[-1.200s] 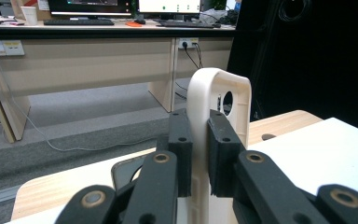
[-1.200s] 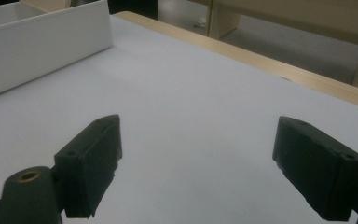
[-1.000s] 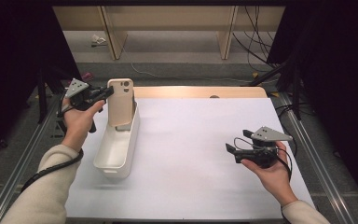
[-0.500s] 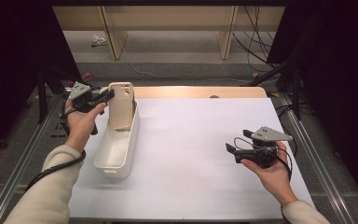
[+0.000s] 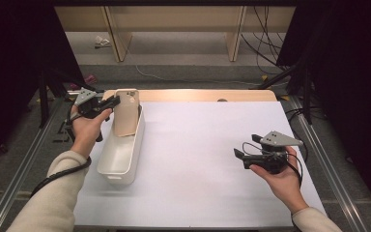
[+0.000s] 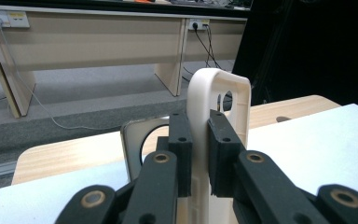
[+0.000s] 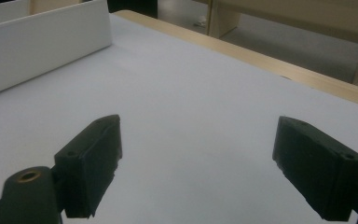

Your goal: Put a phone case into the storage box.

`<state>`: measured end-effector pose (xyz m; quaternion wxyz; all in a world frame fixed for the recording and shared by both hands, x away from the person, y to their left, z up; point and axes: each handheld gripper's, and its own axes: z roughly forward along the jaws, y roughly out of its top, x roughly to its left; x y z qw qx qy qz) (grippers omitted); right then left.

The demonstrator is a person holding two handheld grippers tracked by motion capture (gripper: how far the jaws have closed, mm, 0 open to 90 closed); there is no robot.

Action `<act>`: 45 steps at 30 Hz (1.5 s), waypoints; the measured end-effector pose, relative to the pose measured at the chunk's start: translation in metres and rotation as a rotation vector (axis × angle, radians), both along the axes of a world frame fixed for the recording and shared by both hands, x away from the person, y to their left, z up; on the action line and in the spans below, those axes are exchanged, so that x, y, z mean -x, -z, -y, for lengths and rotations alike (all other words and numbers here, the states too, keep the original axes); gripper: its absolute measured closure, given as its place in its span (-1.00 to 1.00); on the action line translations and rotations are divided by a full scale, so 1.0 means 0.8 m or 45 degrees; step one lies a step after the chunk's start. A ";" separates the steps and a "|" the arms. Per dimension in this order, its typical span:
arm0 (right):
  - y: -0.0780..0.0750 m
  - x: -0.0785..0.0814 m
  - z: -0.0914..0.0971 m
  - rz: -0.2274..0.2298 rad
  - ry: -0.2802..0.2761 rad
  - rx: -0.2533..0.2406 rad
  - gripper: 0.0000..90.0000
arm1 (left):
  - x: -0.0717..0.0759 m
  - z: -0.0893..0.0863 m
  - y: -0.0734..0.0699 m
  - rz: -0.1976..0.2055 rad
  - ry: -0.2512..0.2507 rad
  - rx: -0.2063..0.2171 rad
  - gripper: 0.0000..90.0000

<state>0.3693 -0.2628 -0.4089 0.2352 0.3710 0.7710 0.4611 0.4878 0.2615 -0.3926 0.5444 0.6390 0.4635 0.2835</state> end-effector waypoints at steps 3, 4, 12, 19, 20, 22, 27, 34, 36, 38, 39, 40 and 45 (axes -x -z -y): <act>0.000 0.000 0.000 0.000 -0.001 -0.001 -0.64 | -0.001 0.000 0.004 -0.011 0.000 -0.005 0.81; 0.000 0.000 0.000 0.000 -0.001 -0.002 -0.64 | -0.002 0.000 0.005 -0.013 -0.001 -0.005 0.81; 0.000 0.000 0.000 0.000 0.000 -0.002 -0.64 | -0.003 0.000 0.010 -0.025 -0.002 -0.003 0.81; 0.000 0.000 0.000 0.001 0.002 -0.004 -0.64 | -0.005 0.000 0.016 -0.040 -0.005 -0.005 0.81; 0.000 0.000 0.000 0.000 0.001 -0.003 -0.64 | -0.005 0.000 0.016 -0.040 -0.005 -0.005 0.81; 0.000 0.000 0.000 0.000 0.002 -0.002 -0.64 | -0.005 0.000 0.017 -0.044 -0.005 -0.003 0.81; 0.000 0.000 0.000 0.000 0.002 -0.003 -0.64 | -0.006 0.001 0.020 -0.048 -0.004 -0.001 0.80; 0.000 0.000 0.001 0.000 0.003 -0.003 -0.64 | -0.007 0.001 0.023 -0.055 -0.003 0.001 0.80; 0.000 0.000 0.001 -0.001 0.004 -0.004 -0.64 | -0.008 0.001 0.024 -0.057 -0.003 0.005 0.80; 0.000 0.000 0.001 -0.001 0.004 -0.003 -0.64 | -0.008 0.001 0.025 -0.061 -0.004 0.005 0.80; 0.000 0.000 0.000 -0.001 0.004 -0.003 -0.64 | -0.008 0.000 0.026 -0.063 -0.004 0.003 0.80; 0.000 0.000 0.000 0.000 0.003 -0.002 -0.64 | -0.008 0.000 0.027 -0.066 -0.004 0.003 0.80; 0.000 0.000 0.000 0.001 0.004 -0.002 -0.64 | -0.009 0.001 0.030 -0.072 0.001 -0.001 0.80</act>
